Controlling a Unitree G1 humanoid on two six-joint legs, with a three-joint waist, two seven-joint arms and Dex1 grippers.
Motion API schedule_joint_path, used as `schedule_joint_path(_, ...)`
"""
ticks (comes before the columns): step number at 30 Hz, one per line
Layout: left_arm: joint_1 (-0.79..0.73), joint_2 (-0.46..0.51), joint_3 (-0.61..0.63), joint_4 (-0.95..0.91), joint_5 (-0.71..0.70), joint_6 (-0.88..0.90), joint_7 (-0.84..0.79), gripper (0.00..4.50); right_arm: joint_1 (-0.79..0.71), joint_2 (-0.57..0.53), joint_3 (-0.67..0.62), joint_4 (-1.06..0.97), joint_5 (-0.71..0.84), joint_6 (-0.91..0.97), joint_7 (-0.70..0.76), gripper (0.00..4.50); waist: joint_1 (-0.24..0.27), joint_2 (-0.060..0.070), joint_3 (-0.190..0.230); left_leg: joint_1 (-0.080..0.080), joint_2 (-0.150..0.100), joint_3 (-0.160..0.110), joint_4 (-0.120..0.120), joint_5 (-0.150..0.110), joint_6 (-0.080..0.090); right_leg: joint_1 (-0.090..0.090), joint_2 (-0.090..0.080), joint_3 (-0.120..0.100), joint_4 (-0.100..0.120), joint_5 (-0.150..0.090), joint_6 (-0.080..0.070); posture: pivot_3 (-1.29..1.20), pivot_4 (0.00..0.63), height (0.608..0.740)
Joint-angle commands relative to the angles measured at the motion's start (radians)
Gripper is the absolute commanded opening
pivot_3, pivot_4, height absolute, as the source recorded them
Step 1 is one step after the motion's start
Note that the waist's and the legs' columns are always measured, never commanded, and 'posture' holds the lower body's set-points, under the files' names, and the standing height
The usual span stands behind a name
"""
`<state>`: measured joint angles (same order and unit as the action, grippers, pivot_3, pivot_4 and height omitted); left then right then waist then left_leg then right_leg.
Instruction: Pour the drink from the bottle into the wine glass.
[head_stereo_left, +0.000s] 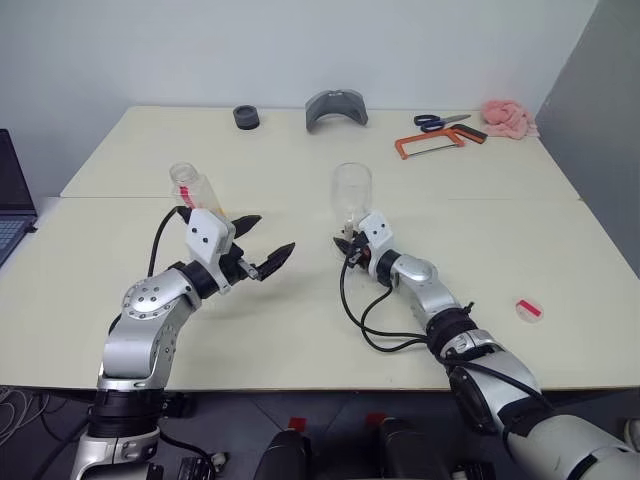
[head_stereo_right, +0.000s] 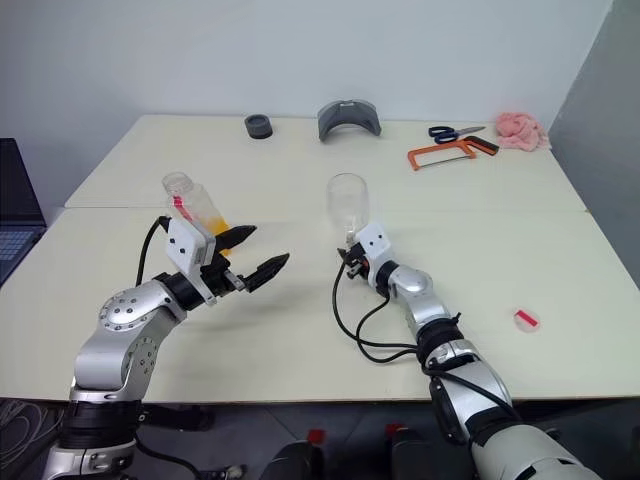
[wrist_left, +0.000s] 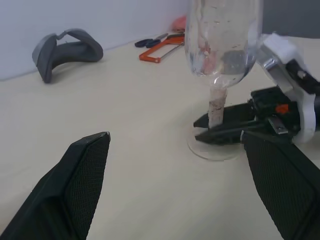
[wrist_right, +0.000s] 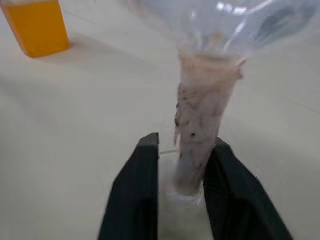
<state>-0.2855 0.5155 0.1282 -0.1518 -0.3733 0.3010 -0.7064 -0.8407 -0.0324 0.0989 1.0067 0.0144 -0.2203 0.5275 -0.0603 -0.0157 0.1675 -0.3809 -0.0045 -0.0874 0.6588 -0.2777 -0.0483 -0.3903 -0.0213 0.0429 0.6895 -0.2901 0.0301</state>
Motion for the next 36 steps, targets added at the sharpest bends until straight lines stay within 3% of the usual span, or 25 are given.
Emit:
schedule_joint_path(1, -0.015, 0.0, 0.033, -0.04, -0.025, -0.018, 0.008, 4.5, -0.002, 0.007, -0.007, -0.022, 0.002, -0.025, 0.012, 2.82, 0.0, 0.0, 0.0, 0.0, 0.0, 0.0, 0.0, 0.0, 0.0, 0.0, 0.0, 0.0, 0.0, 0.0, 0.0, 0.0, 0.15, 0.74)
schedule_joint_path(6, -0.023, -0.005, 0.032, -0.046, -0.039, -0.023, 0.01, 4.5, 0.027, 0.015, -0.005, -0.06, 0.011, -0.015, 0.038, 4.47, 0.0, 0.0, 0.0, 0.0, 0.0, 0.0, 0.0, 0.0, 0.0, 0.0, 0.0, 0.0, 0.0, 0.0, 0.0, 0.0, 0.15, 0.74)
schedule_joint_path(19, -0.007, 0.002, 0.043, -0.097, -0.057, -0.011, 0.03, 4.5, 0.122, -0.035, -0.018, -0.268, 0.038, 0.079, 0.067, 4.47, 0.002, 0.0, 0.0, 0.0, 0.0, 0.0, 0.0, 0.0, 0.0, 0.0, 0.0, 0.0, 0.0, 0.0, 0.0, 0.0, 0.15, 0.74)
schedule_joint_path(32, 0.143, -0.044, 0.071, -0.083, 0.017, -0.094, 0.149, 4.5, 0.452, -0.242, 0.042, -0.899, 0.049, 0.342, 0.157, 4.47, 0.007, 0.0, 0.0, -0.001, 0.0, -0.001, -0.001, 0.0, 0.0, 0.0, 0.0, 0.0, -0.003, 0.0, 0.0, 0.0, 0.15, 0.74)
schedule_joint_path(36, 0.2, -0.073, 0.091, -0.019, 0.128, -0.175, 0.27, 4.5, 0.584, -0.339, 0.047, -1.187, 0.126, 0.447, 0.24, 4.47, 0.013, 0.001, 0.001, -0.001, 0.001, -0.002, -0.003, 0.0, 0.0, 0.002, -0.001, -0.001, -0.006, 0.0, 0.001, 0.0, 0.15, 0.74)
